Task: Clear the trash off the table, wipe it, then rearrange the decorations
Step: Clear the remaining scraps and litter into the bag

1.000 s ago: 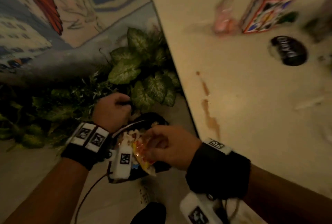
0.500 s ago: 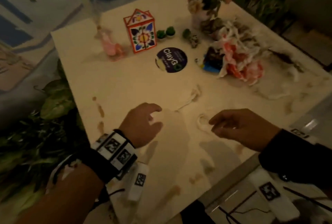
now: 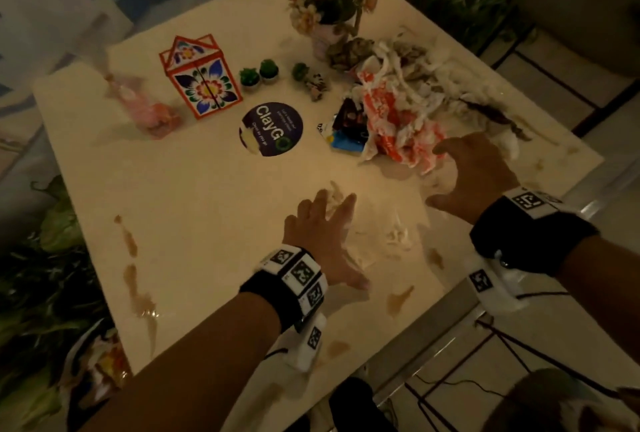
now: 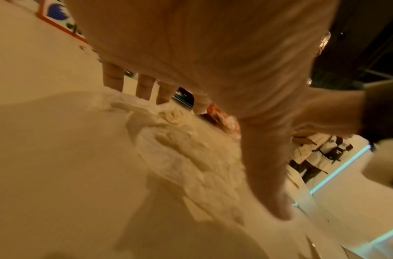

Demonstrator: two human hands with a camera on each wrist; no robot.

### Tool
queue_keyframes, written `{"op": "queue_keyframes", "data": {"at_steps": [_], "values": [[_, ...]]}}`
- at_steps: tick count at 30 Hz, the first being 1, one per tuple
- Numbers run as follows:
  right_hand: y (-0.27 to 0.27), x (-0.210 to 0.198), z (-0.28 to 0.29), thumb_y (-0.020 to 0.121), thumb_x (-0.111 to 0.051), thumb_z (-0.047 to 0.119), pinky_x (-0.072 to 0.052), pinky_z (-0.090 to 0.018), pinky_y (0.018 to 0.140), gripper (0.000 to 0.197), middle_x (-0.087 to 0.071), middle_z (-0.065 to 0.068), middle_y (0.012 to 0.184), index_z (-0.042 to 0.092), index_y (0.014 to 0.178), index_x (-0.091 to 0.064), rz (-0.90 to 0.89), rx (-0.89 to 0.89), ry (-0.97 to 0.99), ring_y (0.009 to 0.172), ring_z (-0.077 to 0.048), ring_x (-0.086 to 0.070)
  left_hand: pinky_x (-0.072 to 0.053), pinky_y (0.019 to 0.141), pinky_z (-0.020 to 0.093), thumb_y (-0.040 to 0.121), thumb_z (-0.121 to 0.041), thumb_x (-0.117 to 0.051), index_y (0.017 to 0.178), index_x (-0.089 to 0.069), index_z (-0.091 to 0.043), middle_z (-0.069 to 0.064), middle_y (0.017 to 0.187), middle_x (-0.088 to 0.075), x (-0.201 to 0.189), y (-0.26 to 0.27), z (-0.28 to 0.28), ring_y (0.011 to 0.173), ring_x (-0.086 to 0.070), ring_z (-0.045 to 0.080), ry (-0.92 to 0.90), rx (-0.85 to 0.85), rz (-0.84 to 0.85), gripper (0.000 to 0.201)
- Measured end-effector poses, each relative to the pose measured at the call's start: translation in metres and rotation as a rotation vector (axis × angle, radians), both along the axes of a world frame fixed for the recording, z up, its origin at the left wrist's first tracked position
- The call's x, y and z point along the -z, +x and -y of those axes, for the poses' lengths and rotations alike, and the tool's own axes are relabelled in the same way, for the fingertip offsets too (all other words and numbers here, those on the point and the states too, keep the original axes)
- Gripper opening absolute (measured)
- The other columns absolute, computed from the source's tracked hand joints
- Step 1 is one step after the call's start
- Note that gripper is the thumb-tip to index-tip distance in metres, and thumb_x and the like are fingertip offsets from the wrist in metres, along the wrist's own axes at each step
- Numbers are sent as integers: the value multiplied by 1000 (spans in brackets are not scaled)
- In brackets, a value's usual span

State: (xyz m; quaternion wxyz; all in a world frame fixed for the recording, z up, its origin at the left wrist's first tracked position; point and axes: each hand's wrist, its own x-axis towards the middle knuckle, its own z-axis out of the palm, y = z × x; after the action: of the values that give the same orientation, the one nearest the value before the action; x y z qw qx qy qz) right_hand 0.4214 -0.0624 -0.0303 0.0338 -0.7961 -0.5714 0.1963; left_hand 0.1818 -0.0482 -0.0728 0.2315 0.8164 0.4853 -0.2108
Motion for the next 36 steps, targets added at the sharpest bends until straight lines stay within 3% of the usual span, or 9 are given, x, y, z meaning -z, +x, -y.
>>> {"op": "queue_keyframes", "data": {"at_steps": [4, 6, 11, 17, 22, 27, 31, 34, 36], "values": [[13, 13, -22, 49, -83, 54, -23, -58, 108, 125, 6, -3, 153, 48, 141, 2, 175, -29, -197, 143, -38, 0, -44, 91, 43, 57, -44, -79, 127, -30, -31, 1, 132, -18, 2, 11, 13, 117, -29, 32, 10, -58, 135, 87], [17, 20, -27, 47, -86, 52, -21, -61, 109, 132, 11, -2, 155, 50, 140, 8, 130, -42, -233, 143, -39, 2, -47, 86, 37, 62, -29, -79, 116, -41, -24, -1, 120, -24, 5, 12, 18, 108, -39, 27, -15, -165, 274, 66], [18, 26, -29, 52, -87, 43, -35, -50, 102, 123, -8, -3, 152, 51, 142, -3, 16, -94, -271, 134, -37, -23, -50, 89, 37, 66, -14, -78, 119, -47, -18, 3, 125, -28, 7, 29, 20, 104, -52, 27, -60, -284, 404, 62], [19, 28, -35, 61, -80, 48, -39, -45, 99, 100, -11, -5, 147, 50, 139, -19, 41, -145, -226, 128, -38, -30, -42, 99, 40, 80, -18, -61, 131, -44, -32, 7, 139, -23, 11, 62, 30, 117, -37, 30, -1, -27, 371, 56], [15, 31, -42, 66, -79, 43, -40, -45, 101, 94, -8, -3, 150, 43, 141, -23, 35, -167, -250, 131, -37, -28, -46, 84, 34, 88, -8, -52, 107, -60, -20, 8, 121, -46, 11, 77, 31, 104, -50, 28, 59, -24, 403, 24], [9, 36, -50, 69, -77, 41, -43, -40, 97, 90, -20, -6, 144, 30, 142, -28, -4, -142, -216, 124, -35, -39, -40, 81, 35, 89, -6, -50, 112, -58, -5, 13, 118, -51, 9, 81, 20, 105, -51, 32, 29, -8, 368, 24], [5, 34, -59, 72, -77, 37, -42, -35, 90, 73, -32, -9, 133, 24, 134, -41, -64, -129, -176, 114, -36, -48, -42, 81, 31, 83, -1, -55, 101, -62, -2, 15, 108, -57, 5, 58, 2, 99, -56, 31, 80, -207, 399, 20], [1, 34, -63, 77, -72, 34, -44, -34, 89, 58, -44, -10, 127, 18, 128, -50, -72, -154, -180, 109, -35, -51, -40, 62, 11, 73, 7, -58, 82, -68, -3, 9, 82, -63, -1, 20, -15, 79, -56, 23, 121, -568, 545, 17], [-1, 34, -65, 76, -72, 31, -50, -36, 86, 44, -58, -12, 117, 15, 115, -60, -101, -125, -131, 100, -34, -58, -45, 60, 17, 73, 6, -61, 71, -66, -12, -1, 70, -61, -5, -5, -25, 71, -58, 21, 141, -696, 562, 19]]}}
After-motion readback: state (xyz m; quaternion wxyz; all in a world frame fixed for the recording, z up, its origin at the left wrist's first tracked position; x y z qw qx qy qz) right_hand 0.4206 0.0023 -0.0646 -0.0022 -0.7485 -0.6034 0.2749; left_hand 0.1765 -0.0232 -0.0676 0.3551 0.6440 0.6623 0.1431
